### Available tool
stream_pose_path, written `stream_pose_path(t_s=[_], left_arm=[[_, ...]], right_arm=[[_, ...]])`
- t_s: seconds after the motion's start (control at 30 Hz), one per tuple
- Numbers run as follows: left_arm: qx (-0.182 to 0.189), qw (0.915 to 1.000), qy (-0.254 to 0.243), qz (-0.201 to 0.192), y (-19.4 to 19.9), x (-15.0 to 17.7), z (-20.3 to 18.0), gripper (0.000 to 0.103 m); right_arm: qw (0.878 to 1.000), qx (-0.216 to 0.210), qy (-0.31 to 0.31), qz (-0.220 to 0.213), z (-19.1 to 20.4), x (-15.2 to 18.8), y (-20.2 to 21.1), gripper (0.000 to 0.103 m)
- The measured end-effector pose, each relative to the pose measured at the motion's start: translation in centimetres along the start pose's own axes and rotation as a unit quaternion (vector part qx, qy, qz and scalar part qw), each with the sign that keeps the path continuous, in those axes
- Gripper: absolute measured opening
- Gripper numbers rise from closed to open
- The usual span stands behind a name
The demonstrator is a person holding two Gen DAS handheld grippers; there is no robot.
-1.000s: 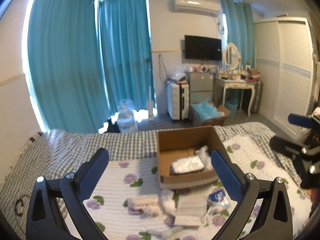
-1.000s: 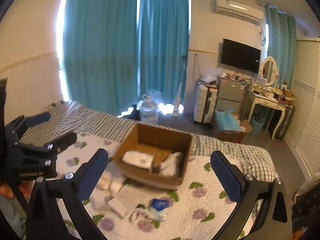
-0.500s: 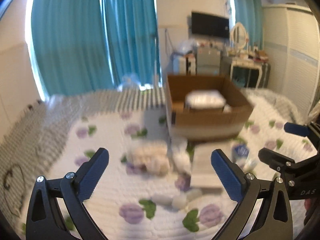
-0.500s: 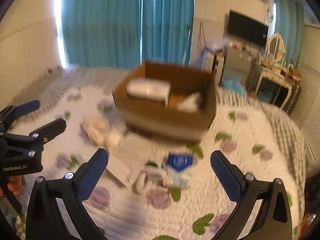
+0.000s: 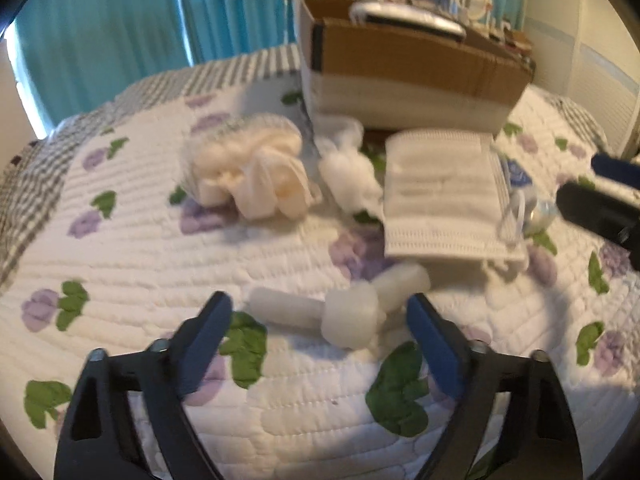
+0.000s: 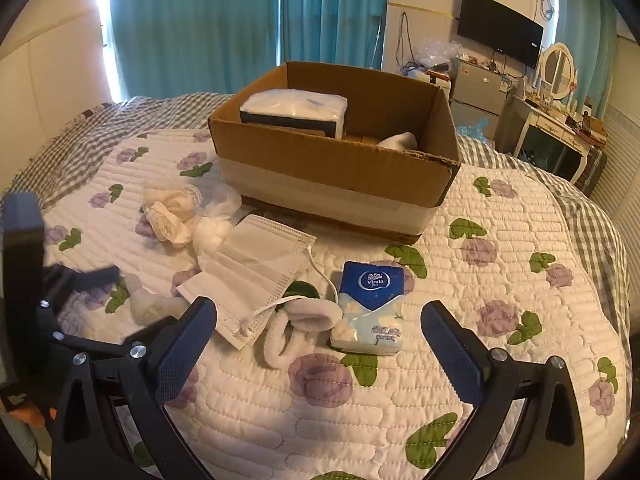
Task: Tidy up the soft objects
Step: 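Grasp the white towel roll with the left tool, then grasp the white face mask with the right tool while the left tool holds the towel roll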
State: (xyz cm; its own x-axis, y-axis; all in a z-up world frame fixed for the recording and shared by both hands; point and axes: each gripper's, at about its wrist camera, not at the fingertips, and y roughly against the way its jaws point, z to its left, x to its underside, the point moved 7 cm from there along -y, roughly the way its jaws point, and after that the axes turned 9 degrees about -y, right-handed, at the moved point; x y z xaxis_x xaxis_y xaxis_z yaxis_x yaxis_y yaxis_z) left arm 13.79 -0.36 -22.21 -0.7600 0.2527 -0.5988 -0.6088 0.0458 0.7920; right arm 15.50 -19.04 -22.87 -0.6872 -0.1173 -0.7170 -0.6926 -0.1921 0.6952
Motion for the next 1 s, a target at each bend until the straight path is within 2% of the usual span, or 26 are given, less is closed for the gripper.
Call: stream_pose_path(t_s=[0.1,0.17,0.2,0.23,0.4,0.53,0.83,1.0], left_arm=[[0.023,0.9997,0.002,0.003,-0.4,0.2,-0.2,0.067],[0.037,0.9993,0.003,-0.001,-0.2,0.1,-0.2,0.05],[0.045,0.999,0.003,-0.005,0.0,0.0,-0.2,0.038],[0.049,0.9988,0.005,-0.009,0.2,0.0,-0.3,0.034],[0.049,0.9984,0.025,-0.013,1.0,-0.3,0.3,0.031],[0.047,0.9983,0.029,-0.02,2.2,-0.6,1.1,0.03],[-0.001,0.9955,0.069,-0.064,4.6,-1.8,5.9,0.03],[-0.002,0.9941,0.088,-0.063,4.4,-1.5,7.2,0.031]], right_arm=[[1.0,-0.001,0.002,-0.005,0.3,-0.1,0.3,0.103],[1.0,-0.003,0.002,-0.006,0.4,-0.1,0.4,0.103],[1.0,-0.004,0.002,-0.008,0.4,-0.1,0.5,0.103],[1.0,-0.005,0.002,-0.009,0.5,-0.2,0.6,0.103],[1.0,-0.013,0.012,-0.021,1.2,-0.4,1.2,0.103],[1.0,-0.012,0.024,-0.014,2.1,-0.3,0.7,0.103],[0.997,-0.017,0.079,0.0,6.0,-1.1,-0.3,0.103],[0.993,-0.011,0.108,0.034,8.1,-0.6,-3.7,0.103]])
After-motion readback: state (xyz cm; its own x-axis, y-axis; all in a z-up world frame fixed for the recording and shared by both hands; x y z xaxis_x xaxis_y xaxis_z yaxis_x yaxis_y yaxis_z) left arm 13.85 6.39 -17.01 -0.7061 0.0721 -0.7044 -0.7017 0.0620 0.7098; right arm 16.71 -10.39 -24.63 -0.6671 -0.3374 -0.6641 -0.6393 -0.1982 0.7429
